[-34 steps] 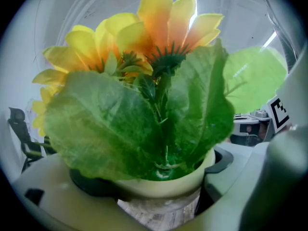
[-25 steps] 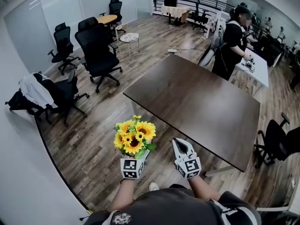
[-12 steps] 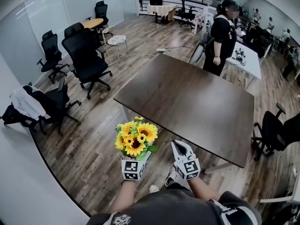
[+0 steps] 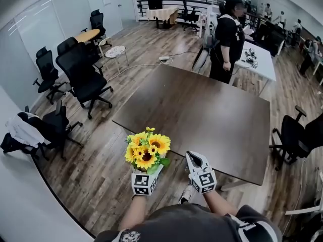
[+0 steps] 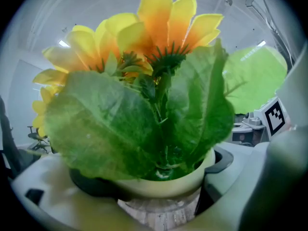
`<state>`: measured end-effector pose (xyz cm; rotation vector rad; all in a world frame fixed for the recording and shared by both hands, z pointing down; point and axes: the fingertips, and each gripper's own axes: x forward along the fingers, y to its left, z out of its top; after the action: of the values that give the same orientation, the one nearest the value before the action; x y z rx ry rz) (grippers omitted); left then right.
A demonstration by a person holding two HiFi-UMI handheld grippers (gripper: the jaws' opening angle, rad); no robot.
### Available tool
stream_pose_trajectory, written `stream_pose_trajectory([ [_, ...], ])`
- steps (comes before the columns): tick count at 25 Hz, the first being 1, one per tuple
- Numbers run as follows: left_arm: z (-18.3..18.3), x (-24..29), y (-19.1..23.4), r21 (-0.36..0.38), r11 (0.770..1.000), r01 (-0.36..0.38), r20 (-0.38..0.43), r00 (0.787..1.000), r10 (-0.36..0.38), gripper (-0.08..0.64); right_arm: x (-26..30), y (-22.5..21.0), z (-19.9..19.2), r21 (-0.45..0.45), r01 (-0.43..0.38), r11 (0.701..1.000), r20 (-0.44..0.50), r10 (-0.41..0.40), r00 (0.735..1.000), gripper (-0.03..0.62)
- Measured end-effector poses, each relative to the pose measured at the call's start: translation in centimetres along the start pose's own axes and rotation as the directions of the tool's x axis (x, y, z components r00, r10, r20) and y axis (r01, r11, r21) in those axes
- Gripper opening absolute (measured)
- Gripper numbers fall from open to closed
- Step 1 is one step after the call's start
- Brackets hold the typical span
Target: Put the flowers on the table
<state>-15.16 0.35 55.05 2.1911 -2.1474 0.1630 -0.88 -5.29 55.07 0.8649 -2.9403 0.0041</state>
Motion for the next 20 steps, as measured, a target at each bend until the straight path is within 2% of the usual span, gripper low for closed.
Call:
stream_pose_trajectory([
  [13,2.5,11.8,-2.3,0.031,0.998,0.050,0.006,0.999,-0.050,0.543,3.2,-11.6,0.6,0.003,0.061,0.998,0.019,-0.061,0.998,0.023],
  [20,2.3,15.9,-4.1,-0.008,0.998,0.058,0.000,0.998,-0.058,0.543,3.8,-16.0,1.6,-0.014,0.071,0.997,0.060,-0.070,0.996,0.023],
])
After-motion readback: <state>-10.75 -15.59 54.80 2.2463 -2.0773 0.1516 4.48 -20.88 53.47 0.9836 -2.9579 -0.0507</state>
